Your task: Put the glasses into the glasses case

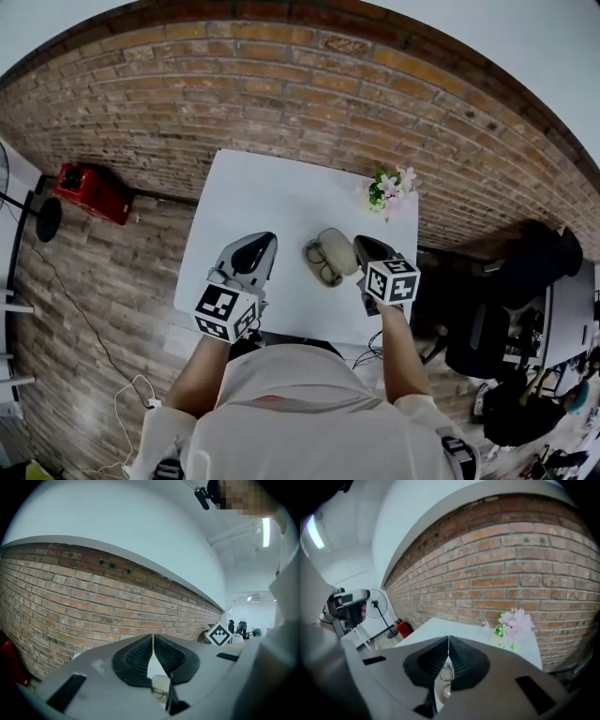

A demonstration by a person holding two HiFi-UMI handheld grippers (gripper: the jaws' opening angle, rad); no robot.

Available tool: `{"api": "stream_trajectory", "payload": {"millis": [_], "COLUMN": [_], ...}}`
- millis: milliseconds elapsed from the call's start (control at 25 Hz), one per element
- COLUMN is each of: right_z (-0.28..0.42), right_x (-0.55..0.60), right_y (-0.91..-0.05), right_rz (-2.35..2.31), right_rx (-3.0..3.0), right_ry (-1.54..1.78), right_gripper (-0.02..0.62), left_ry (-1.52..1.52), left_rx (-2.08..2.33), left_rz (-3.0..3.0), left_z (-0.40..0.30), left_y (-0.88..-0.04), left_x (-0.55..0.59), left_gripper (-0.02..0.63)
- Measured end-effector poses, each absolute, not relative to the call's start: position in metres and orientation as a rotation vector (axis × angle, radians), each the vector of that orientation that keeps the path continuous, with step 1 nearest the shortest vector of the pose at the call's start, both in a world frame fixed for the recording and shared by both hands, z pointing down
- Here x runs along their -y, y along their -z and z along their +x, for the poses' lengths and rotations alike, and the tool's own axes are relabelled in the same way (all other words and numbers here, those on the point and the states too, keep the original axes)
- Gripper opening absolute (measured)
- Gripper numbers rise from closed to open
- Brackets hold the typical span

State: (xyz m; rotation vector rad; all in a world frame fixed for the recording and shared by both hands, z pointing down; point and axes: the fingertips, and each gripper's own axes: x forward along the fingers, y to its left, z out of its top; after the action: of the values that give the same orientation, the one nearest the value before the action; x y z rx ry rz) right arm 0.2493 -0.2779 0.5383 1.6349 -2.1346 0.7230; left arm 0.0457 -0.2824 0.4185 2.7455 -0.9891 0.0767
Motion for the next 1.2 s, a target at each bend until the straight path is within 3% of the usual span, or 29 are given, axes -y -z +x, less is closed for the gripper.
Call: {"api": "stream_trajectory", "payload": {"millis": [440,1200], "right_z": [0.25,0.255], "right_x": [0.238,0.235], "right_y": [-0.355,-0.325], "right_rz": [1.935,2.009], "right_rx": [2.365,2.351], "right_ry": [-0.077,0.03], "right_gripper": [0.051,0.051], "left_ry": [0.05,0.051], "left_rx": [0.956,1.028], "left_rz": [2.881,2.923], "left_z": [0.062,0.055], "left_y": [-0.354,-0.338], "left_x": [0.295,0.292], "left_gripper": [0.023,0.023]}}
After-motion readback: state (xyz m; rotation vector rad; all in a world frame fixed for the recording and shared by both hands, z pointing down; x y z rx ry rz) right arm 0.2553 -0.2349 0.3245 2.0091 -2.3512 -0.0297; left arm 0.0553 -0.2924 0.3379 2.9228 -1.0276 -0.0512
